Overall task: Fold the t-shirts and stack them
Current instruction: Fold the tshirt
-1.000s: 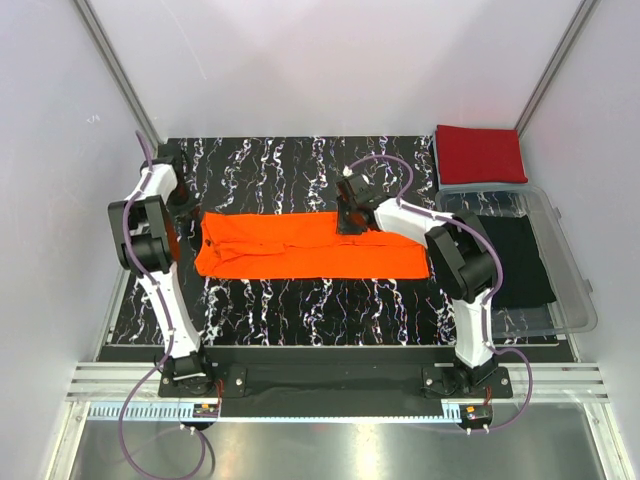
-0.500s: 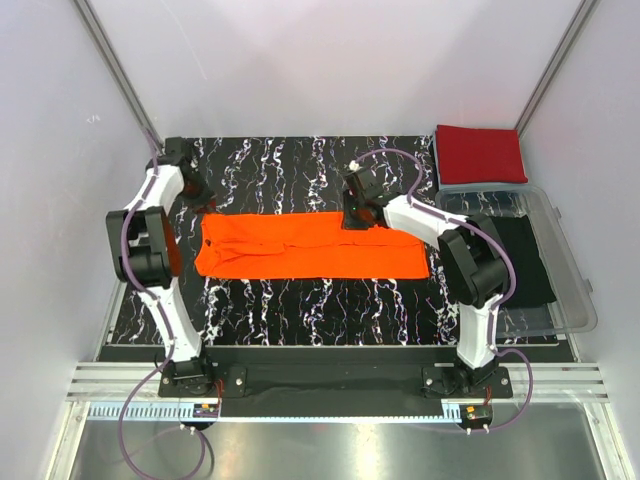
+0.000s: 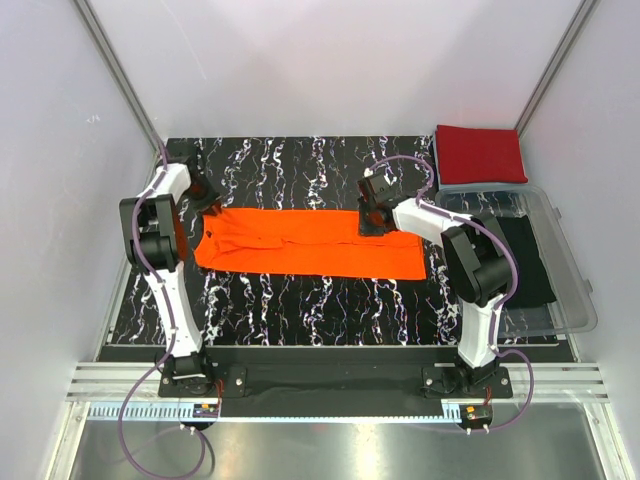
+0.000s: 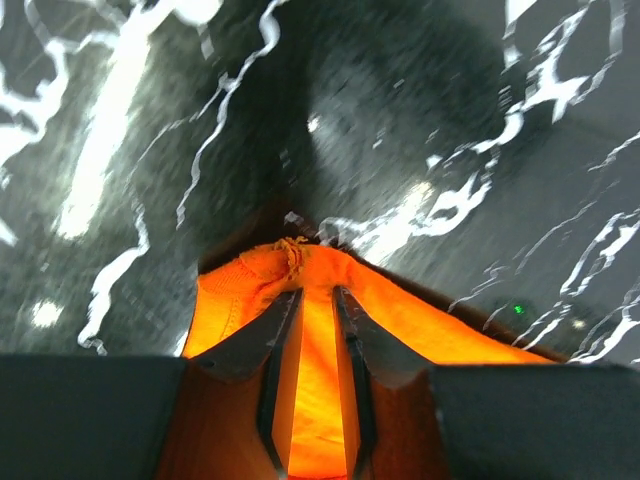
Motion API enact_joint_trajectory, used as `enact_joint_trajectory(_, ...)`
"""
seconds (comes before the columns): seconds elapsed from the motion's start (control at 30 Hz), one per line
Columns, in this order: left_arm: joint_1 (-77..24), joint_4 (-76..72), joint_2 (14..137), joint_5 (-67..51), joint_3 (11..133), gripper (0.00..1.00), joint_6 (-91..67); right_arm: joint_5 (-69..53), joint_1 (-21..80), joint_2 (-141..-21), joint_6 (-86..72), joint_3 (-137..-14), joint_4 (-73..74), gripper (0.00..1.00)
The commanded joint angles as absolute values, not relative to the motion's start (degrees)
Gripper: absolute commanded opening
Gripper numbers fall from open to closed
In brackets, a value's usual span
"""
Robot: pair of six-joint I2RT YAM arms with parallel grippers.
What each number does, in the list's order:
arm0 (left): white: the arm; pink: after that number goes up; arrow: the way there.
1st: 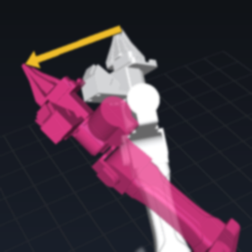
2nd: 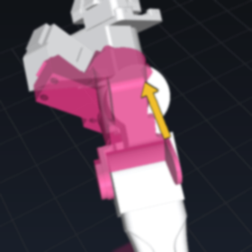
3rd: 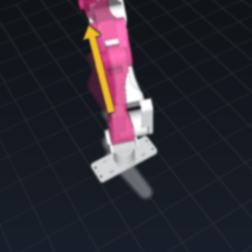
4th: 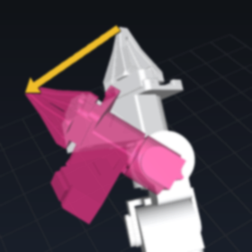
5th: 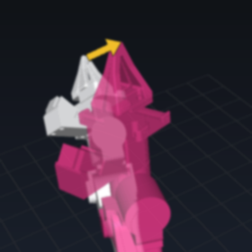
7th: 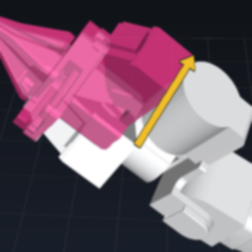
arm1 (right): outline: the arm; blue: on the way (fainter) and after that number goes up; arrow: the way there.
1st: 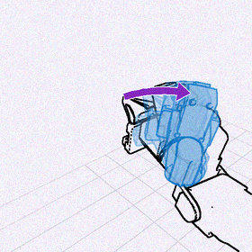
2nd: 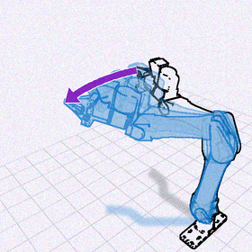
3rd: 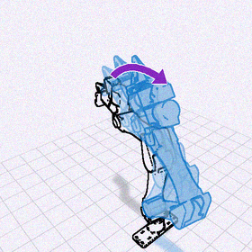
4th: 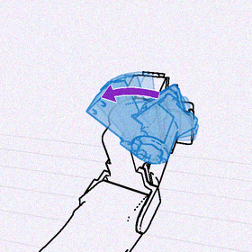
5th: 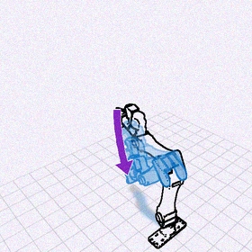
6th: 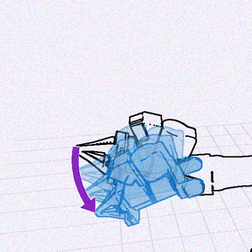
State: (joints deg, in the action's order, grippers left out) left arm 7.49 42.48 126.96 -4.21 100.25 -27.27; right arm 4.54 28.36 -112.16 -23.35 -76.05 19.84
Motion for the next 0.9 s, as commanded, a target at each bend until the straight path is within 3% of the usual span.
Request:
enact_joint_trajectory(0.0,7.4,41.0,127.7,-6.9,103.0,0.26,-26.7,7.5,27.7,-111.9,-22.0,-76.1,19.2,0.27)
enact_joint_trajectory(0.27,7.5,42.1,112.2,-5.7,96.2,0.31,-25.0,3.4,27.6,-109.3,-22.7,-80.2,20.7,0.29)
enact_joint_trajectory(0.57,7.0,41.7,102.8,-12.5,77.1,0.32,-24.7,-9.4,34.5,-111.5,-25.7,-89.1,19.3,0.3)
enact_joint_trajectory(0.77,7.0,40.3,96.4,-11.7,69.8,0.43,-22.2,-14.1,41.7,-114.9,-28.1,-90.9,9.9,0.38)
enact_joint_trajectory(0.87,7.0,40.5,96.3,-13.1,68.2,0.43,-21.5,-15.7,42.8,-117.8,-29.0,-92.5,7.3,0.41)
